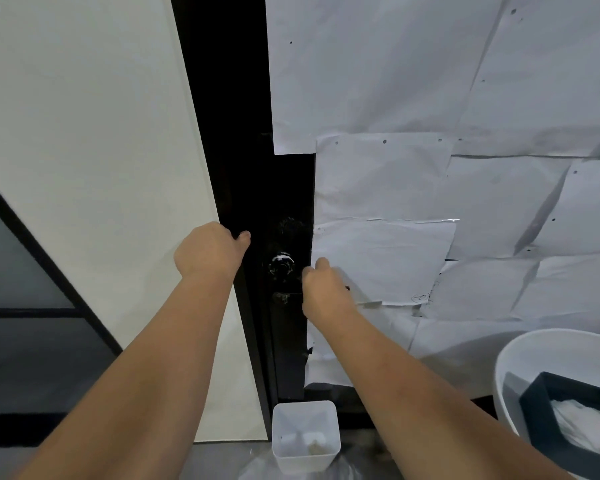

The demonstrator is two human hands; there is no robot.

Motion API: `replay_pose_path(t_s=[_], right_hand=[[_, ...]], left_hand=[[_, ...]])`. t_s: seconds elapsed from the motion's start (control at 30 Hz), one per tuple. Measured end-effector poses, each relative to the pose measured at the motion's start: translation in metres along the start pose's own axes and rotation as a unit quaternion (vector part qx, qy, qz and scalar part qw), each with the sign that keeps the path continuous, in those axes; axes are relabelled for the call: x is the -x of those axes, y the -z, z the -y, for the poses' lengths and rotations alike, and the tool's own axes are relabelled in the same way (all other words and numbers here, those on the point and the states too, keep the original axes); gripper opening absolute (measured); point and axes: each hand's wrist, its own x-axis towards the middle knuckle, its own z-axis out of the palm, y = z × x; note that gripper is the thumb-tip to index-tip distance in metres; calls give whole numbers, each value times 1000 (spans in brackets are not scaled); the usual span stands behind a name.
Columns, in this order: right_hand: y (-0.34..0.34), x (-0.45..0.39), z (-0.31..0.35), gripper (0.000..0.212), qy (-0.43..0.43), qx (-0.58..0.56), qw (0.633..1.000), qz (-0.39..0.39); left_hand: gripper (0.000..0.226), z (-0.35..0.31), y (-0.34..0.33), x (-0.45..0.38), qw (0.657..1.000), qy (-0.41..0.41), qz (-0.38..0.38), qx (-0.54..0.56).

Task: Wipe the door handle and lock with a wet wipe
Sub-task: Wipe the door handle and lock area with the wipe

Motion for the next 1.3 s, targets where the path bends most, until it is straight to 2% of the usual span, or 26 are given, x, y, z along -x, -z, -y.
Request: replay_pose_path(t_s=[0.13,0.23,0.47,0.53,0.6,0.67,0.8,0.9,1.0,1.07,1.13,1.2,1.3], right_hand=[[-8,-2,24,26,48,-10,998,-38],[-6,1,19,27,61,8,997,-35],[7,5,-12,24,-39,10,999,8],[7,5,1,22,-32,6,999,11],[0,2,16,17,20,15,1000,11],[-5,3,20,22,57,25,998,0],[-5,6,3,31,27,18,999,-3],[-5,3,-5,17,-10,3,1000,12],[-3,0,9,9,-5,9,1000,11],[-6,1,17,21,35,7,999,-4],[-8,7,15,27,63,-5,998,-21],[-8,7,2,29,33,-21,999,-23],[1,7,-10,29,-19,-26,999,-22]], left_hand=[[51,0,0,-1,1000,-2,0,5],[51,0,1,-1,1000,-1,3,6],[52,1,2,2,1000,-3,6,5],[52,0,2,3,1000,-2,7,5],[52,1,3,3,1000,-1,4,6],[53,1,3,3,1000,-3,0,6],[54,1,3,3,1000,-4,-3,5],[54,1,2,4,1000,-6,-11,4],[54,0,2,4,1000,-7,-15,4],[56,1,3,5,1000,-8,-20,2],[59,4,3,7,999,-12,-31,-9],[58,7,5,10,998,-21,-57,-17],[49,9,6,11,989,-46,-138,18]])
